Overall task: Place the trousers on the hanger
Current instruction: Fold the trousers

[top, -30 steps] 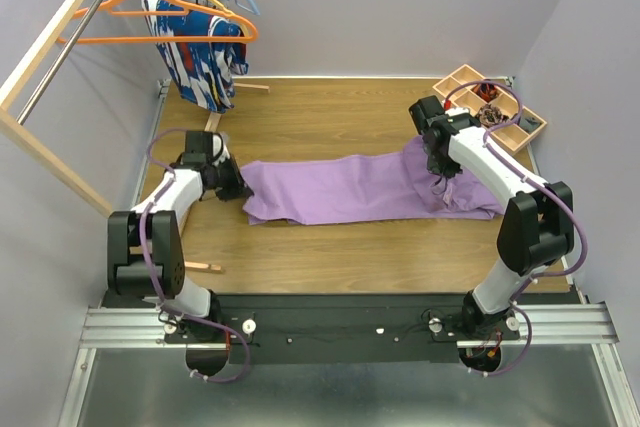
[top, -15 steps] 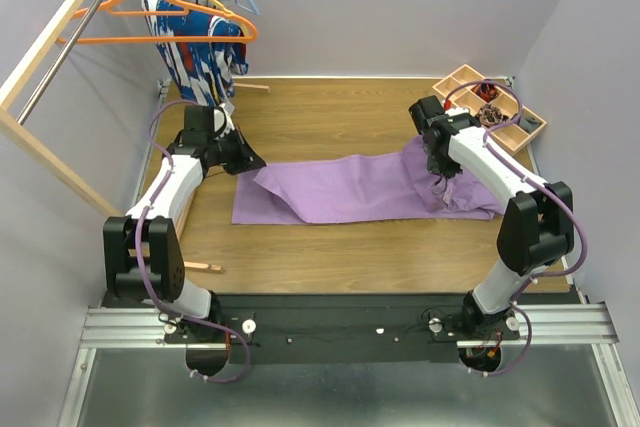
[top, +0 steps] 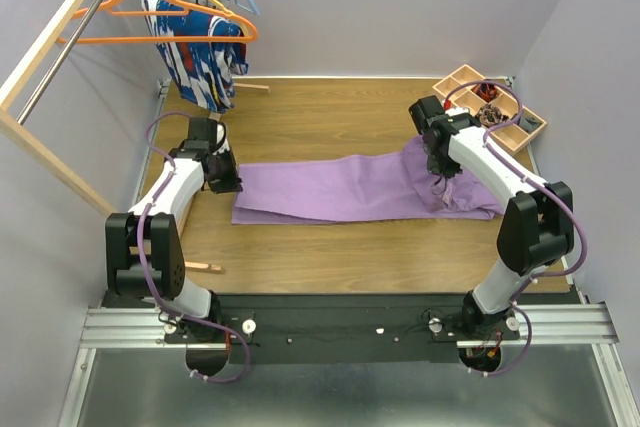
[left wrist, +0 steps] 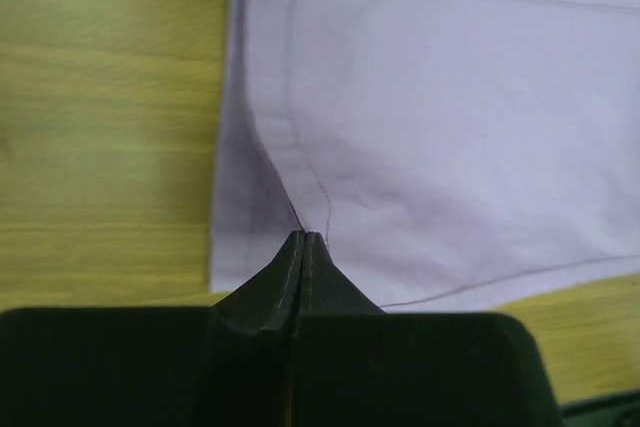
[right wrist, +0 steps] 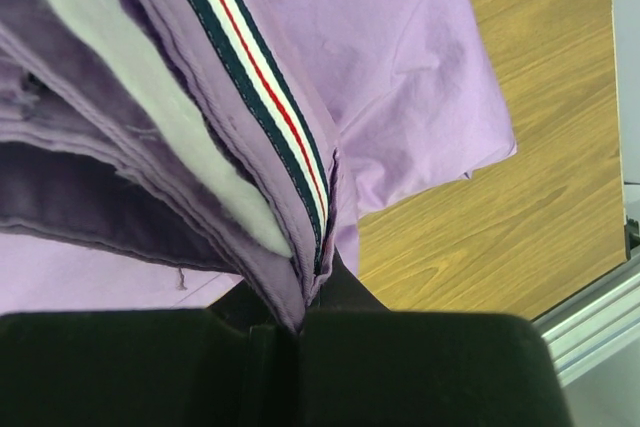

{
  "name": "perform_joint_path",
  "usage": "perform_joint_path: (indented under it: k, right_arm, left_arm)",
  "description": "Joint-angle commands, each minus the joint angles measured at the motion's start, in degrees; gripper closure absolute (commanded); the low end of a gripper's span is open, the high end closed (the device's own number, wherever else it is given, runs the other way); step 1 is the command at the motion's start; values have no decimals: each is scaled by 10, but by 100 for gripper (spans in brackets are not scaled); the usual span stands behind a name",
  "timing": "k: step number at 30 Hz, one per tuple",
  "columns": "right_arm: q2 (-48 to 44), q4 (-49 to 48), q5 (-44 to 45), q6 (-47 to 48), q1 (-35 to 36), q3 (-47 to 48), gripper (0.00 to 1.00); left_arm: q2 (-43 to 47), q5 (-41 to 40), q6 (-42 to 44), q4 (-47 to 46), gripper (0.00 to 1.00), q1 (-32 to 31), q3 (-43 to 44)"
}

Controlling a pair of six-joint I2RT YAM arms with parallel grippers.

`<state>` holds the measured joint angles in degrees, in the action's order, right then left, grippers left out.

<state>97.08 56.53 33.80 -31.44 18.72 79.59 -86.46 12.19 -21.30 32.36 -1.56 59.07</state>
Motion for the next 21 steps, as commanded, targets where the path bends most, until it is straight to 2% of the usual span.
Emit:
perform_joint_path:
  k: [1,4,8,11,21]
  right_arm:
    - [-5,-18,-21,4,-3,28,99]
    - [-10,-16,-47,14,-2,44,99]
    - [-19,-16,-96,21,-2,70,99]
    - [-19,-17,-142,20,3,97,99]
    - [21,35,-176,-32,95,198,99]
  left_arm:
    - [0,-85,56,45,64,9,-11]
    - [0,-93,59,55,42,10,-8]
    - [11,-103,47,53,39,10,39]
    - [9,-76,40,39,39,7,80]
    - [-7,120,-5,-90,38,-44,79]
